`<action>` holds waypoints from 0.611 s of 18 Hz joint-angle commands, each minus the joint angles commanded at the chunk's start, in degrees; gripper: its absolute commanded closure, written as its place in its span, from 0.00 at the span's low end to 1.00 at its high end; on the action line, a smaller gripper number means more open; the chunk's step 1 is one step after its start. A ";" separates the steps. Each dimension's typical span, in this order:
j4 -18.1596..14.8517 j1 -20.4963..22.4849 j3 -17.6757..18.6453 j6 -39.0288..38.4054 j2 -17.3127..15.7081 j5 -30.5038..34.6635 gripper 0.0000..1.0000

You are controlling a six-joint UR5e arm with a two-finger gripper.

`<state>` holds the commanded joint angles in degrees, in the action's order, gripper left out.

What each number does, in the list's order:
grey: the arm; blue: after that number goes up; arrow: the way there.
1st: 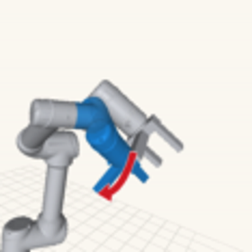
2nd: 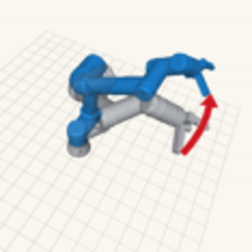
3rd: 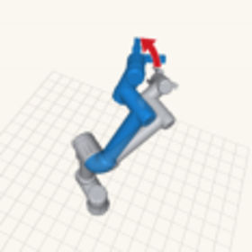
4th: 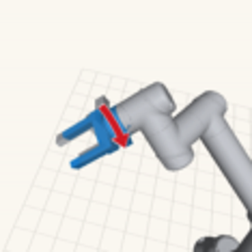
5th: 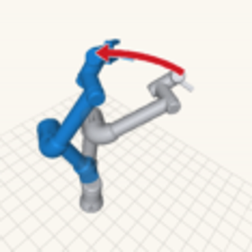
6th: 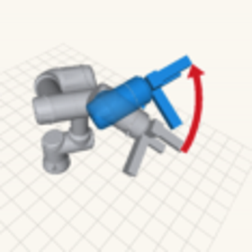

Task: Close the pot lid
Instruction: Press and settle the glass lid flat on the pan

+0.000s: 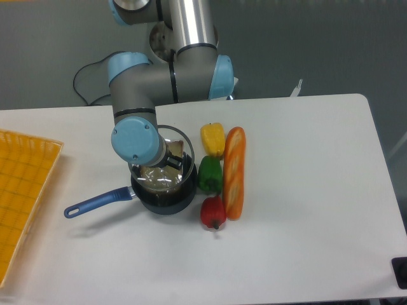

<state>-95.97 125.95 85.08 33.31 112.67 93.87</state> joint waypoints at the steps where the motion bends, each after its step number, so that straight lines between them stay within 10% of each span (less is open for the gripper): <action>1: -0.09 0.00 0.00 -0.26 0.26 0.00 0.51; 11: -1.23 -0.53 -1.58 -2.81 1.32 -0.26 0.51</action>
<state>-97.21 125.42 83.50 30.50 113.99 93.60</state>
